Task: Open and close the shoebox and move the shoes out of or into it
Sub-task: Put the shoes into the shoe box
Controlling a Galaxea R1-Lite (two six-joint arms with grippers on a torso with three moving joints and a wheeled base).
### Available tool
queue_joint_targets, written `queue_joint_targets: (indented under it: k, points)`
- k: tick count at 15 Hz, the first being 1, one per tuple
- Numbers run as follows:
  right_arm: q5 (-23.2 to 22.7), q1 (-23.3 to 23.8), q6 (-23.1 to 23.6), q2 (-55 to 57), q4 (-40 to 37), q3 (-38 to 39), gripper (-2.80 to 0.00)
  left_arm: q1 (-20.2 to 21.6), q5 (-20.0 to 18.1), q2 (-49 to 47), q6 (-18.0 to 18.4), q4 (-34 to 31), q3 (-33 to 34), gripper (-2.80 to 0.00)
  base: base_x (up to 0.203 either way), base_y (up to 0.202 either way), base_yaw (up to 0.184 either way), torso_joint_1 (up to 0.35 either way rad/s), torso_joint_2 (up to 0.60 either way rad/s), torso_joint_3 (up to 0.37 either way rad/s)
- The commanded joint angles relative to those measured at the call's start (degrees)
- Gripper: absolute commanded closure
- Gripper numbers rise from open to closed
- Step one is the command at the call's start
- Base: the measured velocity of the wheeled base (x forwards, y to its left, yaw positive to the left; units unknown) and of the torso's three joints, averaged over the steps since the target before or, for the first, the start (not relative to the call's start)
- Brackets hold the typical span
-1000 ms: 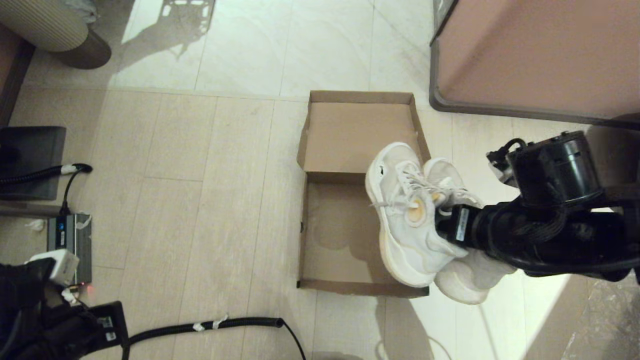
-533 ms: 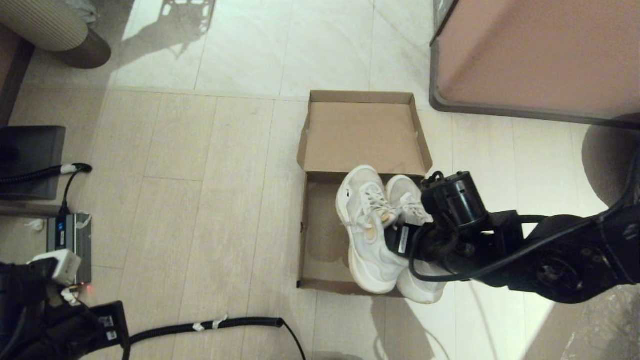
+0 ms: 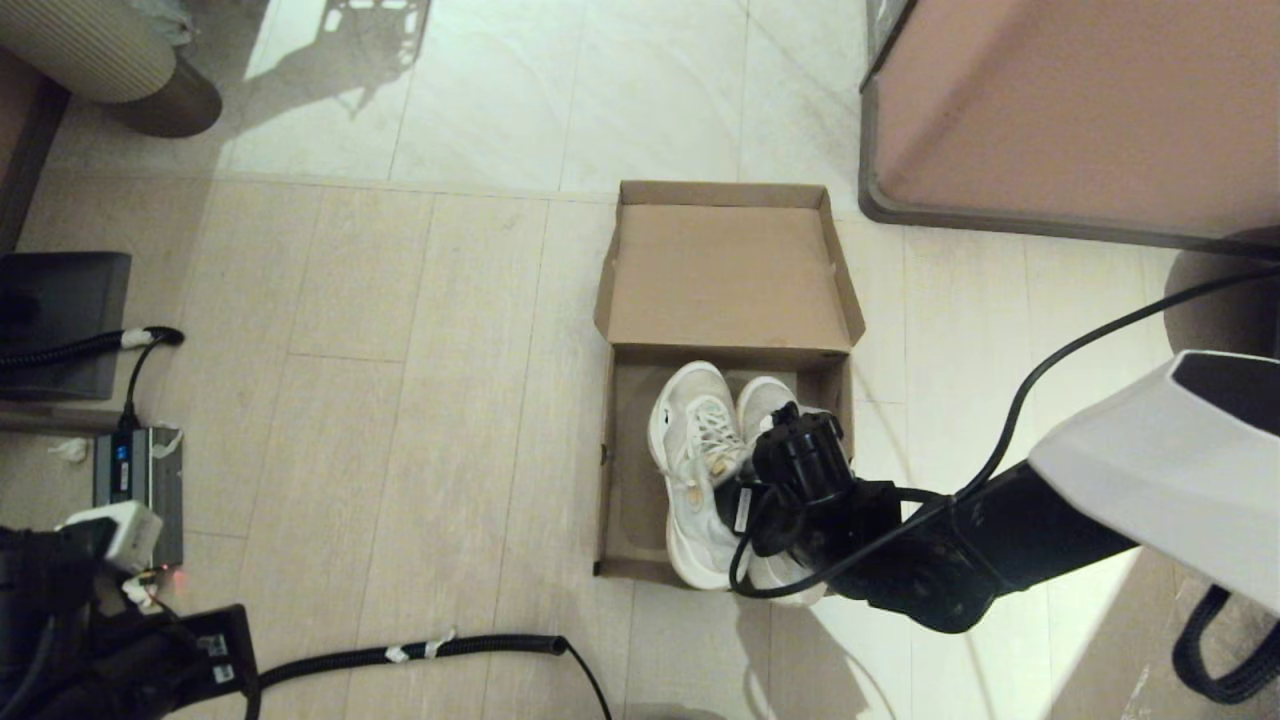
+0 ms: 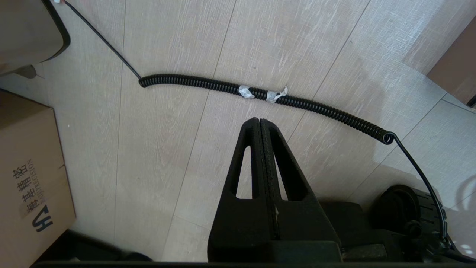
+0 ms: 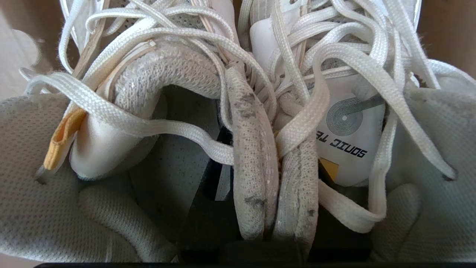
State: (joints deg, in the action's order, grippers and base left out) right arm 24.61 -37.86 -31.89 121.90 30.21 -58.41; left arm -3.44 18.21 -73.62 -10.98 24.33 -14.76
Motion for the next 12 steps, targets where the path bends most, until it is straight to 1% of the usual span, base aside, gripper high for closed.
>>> queue_joint_targets:
  k: [1, 4, 7, 12]
  points:
    - [0.58, 0.06, 1.8, 5.83, 5.65, 0.33, 0.0, 0.01, 0.16, 0.41, -0.04, 0.1, 0.0, 0.0, 0.0, 0.0, 0.0, 0.0, 0.0, 0.0]
    - [2.32, 0.15, 2.09, 8.34, 6.93, -0.03, 0.0, 0.1, 0.16, 0.82, -0.04, 0.1, 0.17, 0.0, 0.0, 0.0, 0.0, 0.0, 0.0, 0.0]
    - [2.9, 0.42, 2.27, 9.5, 10.83, -0.04, 0.0, 0.1, 0.16, 0.93, -0.09, -0.07, 0.44, 0.0, 0.0, 0.0, 0.0, 0.0, 0.0, 0.0]
    - [2.9, 1.13, 2.27, 10.9, 11.01, -1.36, 0.0, 0.1, 0.16, 1.23, -0.09, -0.07, 0.79, 0.0, 0.0, 0.0, 0.0, 0.0, 0.0, 0.0]
